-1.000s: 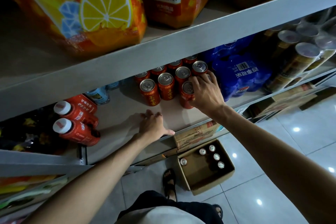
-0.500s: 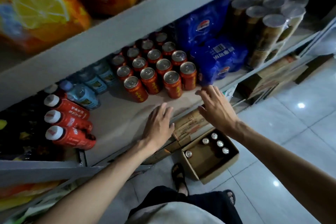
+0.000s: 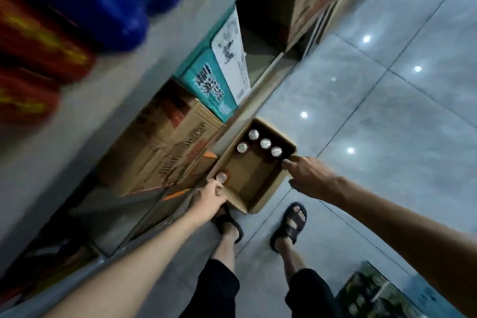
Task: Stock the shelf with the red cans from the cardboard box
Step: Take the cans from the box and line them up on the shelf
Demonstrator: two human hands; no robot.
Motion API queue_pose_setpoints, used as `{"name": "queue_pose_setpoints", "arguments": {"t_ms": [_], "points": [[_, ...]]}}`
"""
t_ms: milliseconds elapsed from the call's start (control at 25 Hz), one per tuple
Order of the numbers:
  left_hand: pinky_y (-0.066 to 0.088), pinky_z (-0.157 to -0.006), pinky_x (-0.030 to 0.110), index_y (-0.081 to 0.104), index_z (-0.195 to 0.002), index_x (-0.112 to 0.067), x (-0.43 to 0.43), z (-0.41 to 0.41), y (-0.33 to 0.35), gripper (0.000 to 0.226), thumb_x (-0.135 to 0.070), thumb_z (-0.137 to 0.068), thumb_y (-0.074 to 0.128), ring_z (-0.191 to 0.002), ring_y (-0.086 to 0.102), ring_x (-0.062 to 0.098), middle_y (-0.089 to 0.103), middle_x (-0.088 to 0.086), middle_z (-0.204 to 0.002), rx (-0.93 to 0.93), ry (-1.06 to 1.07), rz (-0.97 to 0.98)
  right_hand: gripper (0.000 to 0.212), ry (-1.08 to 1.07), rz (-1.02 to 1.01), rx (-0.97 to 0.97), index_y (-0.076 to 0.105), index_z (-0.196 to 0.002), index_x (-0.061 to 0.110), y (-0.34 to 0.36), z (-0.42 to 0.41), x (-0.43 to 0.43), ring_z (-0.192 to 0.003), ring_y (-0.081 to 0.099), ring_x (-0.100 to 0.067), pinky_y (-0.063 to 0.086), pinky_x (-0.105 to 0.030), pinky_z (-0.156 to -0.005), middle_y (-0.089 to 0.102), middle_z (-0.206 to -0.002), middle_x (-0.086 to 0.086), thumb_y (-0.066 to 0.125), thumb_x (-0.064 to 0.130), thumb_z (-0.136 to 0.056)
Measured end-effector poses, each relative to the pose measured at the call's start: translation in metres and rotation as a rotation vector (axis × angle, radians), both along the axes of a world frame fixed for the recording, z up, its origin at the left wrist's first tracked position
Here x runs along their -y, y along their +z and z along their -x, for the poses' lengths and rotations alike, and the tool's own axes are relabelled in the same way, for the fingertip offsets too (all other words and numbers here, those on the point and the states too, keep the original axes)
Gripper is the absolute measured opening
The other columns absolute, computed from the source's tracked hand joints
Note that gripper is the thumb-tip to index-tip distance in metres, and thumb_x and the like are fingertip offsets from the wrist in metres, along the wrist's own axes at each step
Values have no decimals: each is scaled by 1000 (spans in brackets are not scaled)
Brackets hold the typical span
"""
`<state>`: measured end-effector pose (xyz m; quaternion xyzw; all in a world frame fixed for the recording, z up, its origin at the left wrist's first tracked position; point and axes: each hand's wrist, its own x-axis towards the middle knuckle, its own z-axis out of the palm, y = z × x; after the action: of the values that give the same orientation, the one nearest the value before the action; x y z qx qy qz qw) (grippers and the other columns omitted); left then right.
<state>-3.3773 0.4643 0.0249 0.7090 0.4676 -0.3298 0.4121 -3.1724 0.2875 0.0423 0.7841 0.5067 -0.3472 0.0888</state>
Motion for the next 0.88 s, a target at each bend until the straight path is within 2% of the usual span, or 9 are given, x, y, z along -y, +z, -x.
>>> {"name": "queue_pose_setpoints", "arguments": {"t_ms": [80, 160, 280, 320, 400, 480, 600, 720, 880], "points": [[46, -94, 36, 55, -121, -5, -1, 2, -89, 39, -7, -84, 66, -111, 59, 33, 65, 18, -115, -54, 164, -56, 37, 49, 113, -23, 49, -130, 15, -91, 7, 0, -89, 61, -26, 38, -33, -60, 52, -120, -7, 49, 20, -93], [43, -102, 42, 43, -134, -4, -3, 9, -177, 57, -9, -83, 68, -120, 55, 36, 57, 24, -129, -127, 312, -115, 45, 117, 182, -41, 39, -140, 13, -183, 18, -10, -90, 60, -24, 46, -33, -63, 46, -131, -10, 46, 23, -97], [41, -107, 47, 5, -154, -4, -3, 20, -273, 91, -16, -88, 66, -131, 47, 39, 42, 26, -146, -272, 502, -154, 51, 70, 93, -1, 33, -144, 12, -290, 29, -33, -101, 61, -32, 44, -36, -65, 35, -144, -17, 42, 25, -96], [43, -107, 49, 2, -156, -5, -2, 25, -303, 91, -20, -90, 63, -130, 47, 38, 41, 24, -147, -287, 555, -131, 49, 63, 50, 33, 33, -143, 11, -324, 34, -43, -103, 60, -34, 41, -36, -63, 34, -144, -19, 39, 24, -97], [43, -107, 50, 19, -154, -9, -3, 29, -351, 76, -27, -92, 58, -128, 48, 36, 44, 18, -146, -290, 638, -49, 45, 78, -40, 134, 33, -141, 11, -386, 44, -66, -102, 58, -33, 36, -36, -59, 36, -143, -18, 35, 23, -98], [43, -106, 51, 34, -148, -11, -6, 25, -382, 64, -30, -91, 57, -126, 50, 36, 46, 16, -143, -275, 719, 0, 50, 36, -103, 174, 29, -144, 9, -431, 52, -93, -100, 57, -34, 33, -37, -58, 34, -144, -19, 37, 23, -97], [40, -107, 55, 28, -150, -12, -9, 19, -410, 73, -32, -88, 60, -127, 47, 40, 41, 17, -145, -289, 750, 3, 51, -61, -150, 170, 28, -142, 6, -474, 52, -124, -97, 59, -37, 34, -37, -57, 33, -145, -22, 38, 20, -95], [40, -106, 57, 21, -153, -12, -9, 21, -420, 82, -34, -85, 62, -130, 45, 41, 34, 18, -150, -320, 702, 27, 50, -107, -165, 145, 30, -142, 12, -495, 49, -139, -96, 60, -37, 36, -37, -57, 36, -140, -22, 41, 19, -94], [44, -102, 57, 18, -153, -9, -7, 26, -425, 84, -33, -86, 62, -130, 45, 42, 30, 18, -154, -349, 662, 26, 35, -138, -195, 113, 37, -133, 15, -510, 48, -148, -93, 59, -37, 35, -37, -54, 43, -127, -20, 33, 19, -99]]}}
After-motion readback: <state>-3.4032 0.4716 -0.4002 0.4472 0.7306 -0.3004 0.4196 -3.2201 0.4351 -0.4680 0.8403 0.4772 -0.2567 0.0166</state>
